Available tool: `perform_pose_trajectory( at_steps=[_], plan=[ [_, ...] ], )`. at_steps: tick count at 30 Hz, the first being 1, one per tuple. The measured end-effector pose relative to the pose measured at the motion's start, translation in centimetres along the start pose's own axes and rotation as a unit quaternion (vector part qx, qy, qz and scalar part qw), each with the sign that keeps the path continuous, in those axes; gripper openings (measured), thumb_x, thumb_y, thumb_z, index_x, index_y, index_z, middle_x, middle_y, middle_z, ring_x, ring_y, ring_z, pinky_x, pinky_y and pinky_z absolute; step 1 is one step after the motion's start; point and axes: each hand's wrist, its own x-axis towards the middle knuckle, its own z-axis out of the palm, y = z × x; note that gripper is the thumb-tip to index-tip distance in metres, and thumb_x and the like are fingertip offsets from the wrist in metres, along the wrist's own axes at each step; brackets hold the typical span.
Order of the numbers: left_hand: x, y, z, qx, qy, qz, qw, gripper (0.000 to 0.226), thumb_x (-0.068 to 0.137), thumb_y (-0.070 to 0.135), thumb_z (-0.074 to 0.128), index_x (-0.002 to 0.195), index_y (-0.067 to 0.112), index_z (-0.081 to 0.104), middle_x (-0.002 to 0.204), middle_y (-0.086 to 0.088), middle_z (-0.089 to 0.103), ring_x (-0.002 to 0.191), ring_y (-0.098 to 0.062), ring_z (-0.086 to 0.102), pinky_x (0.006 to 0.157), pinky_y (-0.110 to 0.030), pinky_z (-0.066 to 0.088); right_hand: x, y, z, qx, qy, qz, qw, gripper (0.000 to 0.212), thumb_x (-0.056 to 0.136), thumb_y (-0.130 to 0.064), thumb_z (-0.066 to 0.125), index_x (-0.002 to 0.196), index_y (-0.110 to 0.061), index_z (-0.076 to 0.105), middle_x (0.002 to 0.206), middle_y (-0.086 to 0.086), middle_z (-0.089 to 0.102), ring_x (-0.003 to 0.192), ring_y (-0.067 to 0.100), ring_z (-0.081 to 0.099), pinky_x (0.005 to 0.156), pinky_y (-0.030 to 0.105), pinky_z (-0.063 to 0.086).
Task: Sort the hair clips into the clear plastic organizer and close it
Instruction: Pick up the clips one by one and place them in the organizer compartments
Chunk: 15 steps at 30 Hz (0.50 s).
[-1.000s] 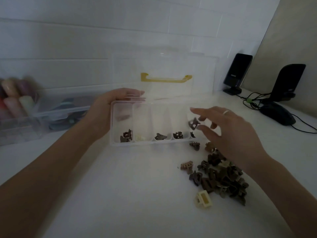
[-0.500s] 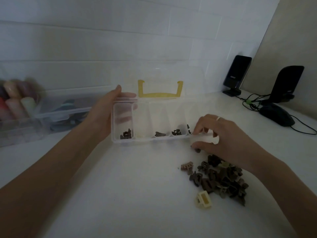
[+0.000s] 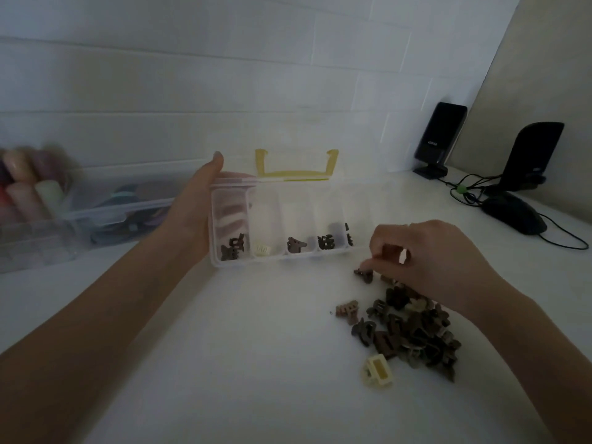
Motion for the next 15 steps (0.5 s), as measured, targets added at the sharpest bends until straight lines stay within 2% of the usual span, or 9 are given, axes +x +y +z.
perform_pose_trajectory(
  at_steps=[2, 4, 7, 9, 11, 13, 15],
  plan=[
    [0.2, 0.1, -0.4, 0.001, 0.008, 0.032, 0.999, 0.048, 0.087, 0.05, 0.049, 0.108, 0.01, 0.065, 0.095, -0.007, 0.067, 0.089, -0.024, 0.062, 0.081, -0.035, 0.047, 0.0, -0.5, -0.1, -0.066, -0.057, -0.001, 0.996, 0.029, 0.08, -0.057, 0.052, 0.093, -0.036, 0.068, 0.088, -0.012, 0.07, 0.076, 0.008, 0.062, 0.066, 0.026, 0.048],
    [0.3, 0.2, -0.7, -0.009, 0.018, 0.05, 0.999, 0.049, 0.085, 0.045, 0.051, 0.11, 0.005, 0.064, 0.096, -0.011, 0.067, 0.092, -0.027, 0.061, 0.087, -0.039, 0.046, 0.2, -0.7, 0.3, -0.096, -0.1, 0.014, 0.99, 0.034, 0.084, -0.059, 0.048, 0.113, -0.045, 0.061, 0.103, -0.013, 0.065, 0.092, 0.007, 0.06, 0.074, 0.024, 0.046],
    [0.3, 0.0, -0.7, -0.007, 0.011, 0.069, 0.998, 0.038, 0.086, 0.04, 0.051, 0.095, 0.007, 0.065, 0.087, -0.01, 0.067, 0.087, -0.026, 0.061, 0.086, -0.039, 0.045, 0.3, -0.8, 0.8, -0.088, -0.117, 0.028, 0.989, 0.031, 0.086, -0.056, 0.047, 0.114, -0.048, 0.059, 0.101, -0.01, 0.062, 0.089, 0.009, 0.059, 0.073, 0.023, 0.045],
    [0.3, -0.1, -0.6, -0.01, 0.005, 0.071, 0.997, 0.035, 0.086, 0.039, 0.05, 0.083, 0.009, 0.068, 0.08, -0.008, 0.068, 0.083, -0.025, 0.061, 0.084, -0.038, 0.045, 0.2, -0.9, 1.0, -0.076, -0.083, 0.013, 0.994, 0.025, 0.085, -0.052, 0.054, 0.107, -0.046, 0.063, 0.096, -0.015, 0.062, 0.084, 0.009, 0.06, 0.07, 0.023, 0.046],
    [0.1, -0.1, -0.5, -0.013, -0.004, 0.075, 0.997, 0.038, 0.087, 0.037, 0.049, 0.068, 0.013, 0.072, 0.072, -0.005, 0.069, 0.08, -0.024, 0.061, 0.082, -0.036, 0.045, 0.1, -1.2, 1.0, -0.007, -0.022, -0.01, 1.0, 0.019, 0.078, -0.046, 0.065, 0.097, -0.041, 0.069, 0.085, -0.025, 0.059, 0.077, 0.004, 0.06, 0.063, 0.017, 0.044],
    [0.1, -0.1, -0.4, -0.018, -0.007, 0.08, 0.997, 0.037, 0.087, 0.034, 0.047, 0.068, 0.011, 0.07, 0.068, -0.003, 0.069, 0.077, -0.022, 0.061, 0.076, -0.034, 0.045, 0.1, -1.7, 0.8, 0.13, 0.032, 0.002, 0.991, 0.018, 0.075, -0.036, 0.071, 0.093, -0.033, 0.072, 0.082, -0.026, 0.062, 0.074, 0.003, 0.061, 0.063, 0.011, 0.044],
    [-0.1, -0.2, -0.1, -0.027, -0.011, 0.083, 0.996, 0.033, 0.088, 0.031, 0.047, 0.073, 0.008, 0.065, 0.066, -0.002, 0.069, 0.073, -0.019, 0.061, 0.07, -0.03, 0.046, 0.1, -2.2, 0.9, 0.239, 0.096, -0.002, 0.966, 0.016, 0.077, -0.02, 0.072, 0.093, -0.022, 0.069, 0.089, -0.017, 0.068, 0.079, 0.004, 0.064, 0.069, 0.013, 0.05]
  ],
)
